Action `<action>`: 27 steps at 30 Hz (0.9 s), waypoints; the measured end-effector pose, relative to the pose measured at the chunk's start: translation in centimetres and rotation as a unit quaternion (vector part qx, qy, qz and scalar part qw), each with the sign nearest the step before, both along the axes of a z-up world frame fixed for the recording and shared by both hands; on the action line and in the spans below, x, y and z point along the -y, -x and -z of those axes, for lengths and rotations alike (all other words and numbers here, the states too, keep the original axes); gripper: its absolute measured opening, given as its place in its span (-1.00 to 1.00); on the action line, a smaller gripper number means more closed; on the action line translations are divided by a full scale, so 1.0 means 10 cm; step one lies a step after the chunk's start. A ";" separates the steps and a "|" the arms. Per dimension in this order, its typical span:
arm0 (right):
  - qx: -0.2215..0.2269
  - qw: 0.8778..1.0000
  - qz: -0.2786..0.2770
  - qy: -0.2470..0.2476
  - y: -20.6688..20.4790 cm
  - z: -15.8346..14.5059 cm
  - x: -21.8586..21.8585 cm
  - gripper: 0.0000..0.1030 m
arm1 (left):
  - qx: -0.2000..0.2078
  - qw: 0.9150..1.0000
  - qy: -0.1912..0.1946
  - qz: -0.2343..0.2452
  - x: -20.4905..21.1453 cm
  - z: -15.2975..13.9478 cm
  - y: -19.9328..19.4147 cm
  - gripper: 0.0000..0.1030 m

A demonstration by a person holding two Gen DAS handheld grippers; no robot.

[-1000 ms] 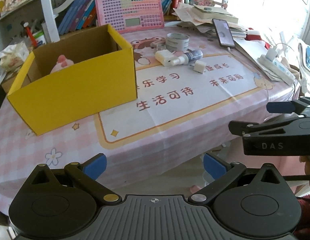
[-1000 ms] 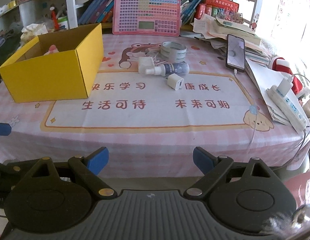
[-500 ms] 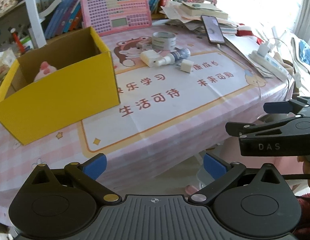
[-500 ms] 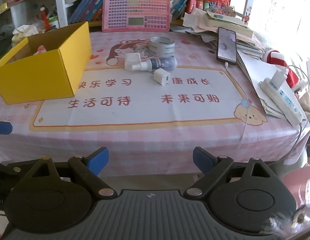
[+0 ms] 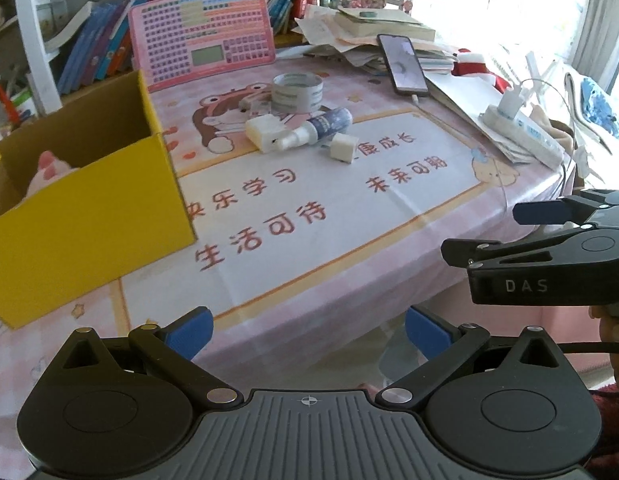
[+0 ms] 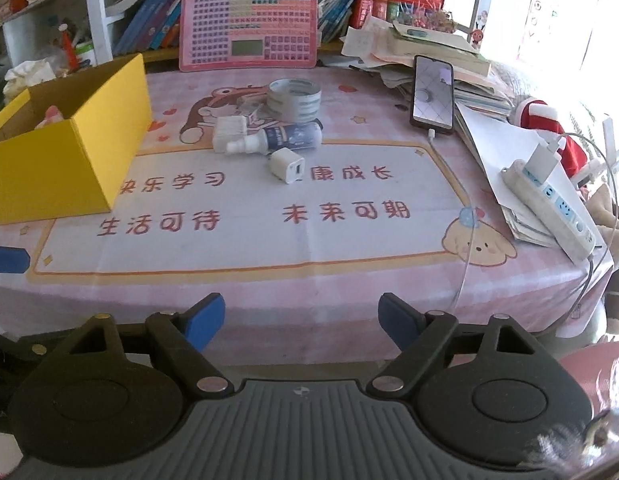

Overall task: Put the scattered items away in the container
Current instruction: 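Move both tools toward the white spray bottle and white charger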

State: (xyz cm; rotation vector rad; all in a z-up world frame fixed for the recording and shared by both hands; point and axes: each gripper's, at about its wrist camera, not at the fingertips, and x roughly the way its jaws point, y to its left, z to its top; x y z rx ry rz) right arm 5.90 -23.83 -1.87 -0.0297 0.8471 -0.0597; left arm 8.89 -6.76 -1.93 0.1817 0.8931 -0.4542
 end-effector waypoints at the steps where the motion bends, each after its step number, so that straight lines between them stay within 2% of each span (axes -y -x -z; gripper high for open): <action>1: -0.001 1.000 -0.001 0.000 -0.04 0.01 0.02 0.63 | -0.002 1.000 0.000 0.001 0.03 0.01 -0.04 1.00; 19: 0.013 1.000 -0.016 -0.019 -0.90 -0.05 0.58 0.63 | 0.004 1.000 -0.010 -0.007 0.60 -0.01 -0.78 1.00; 27: 0.010 0.998 -0.005 -0.070 -1.17 0.04 0.81 0.63 | 0.009 0.999 -0.041 0.000 0.84 0.00 -1.02 1.00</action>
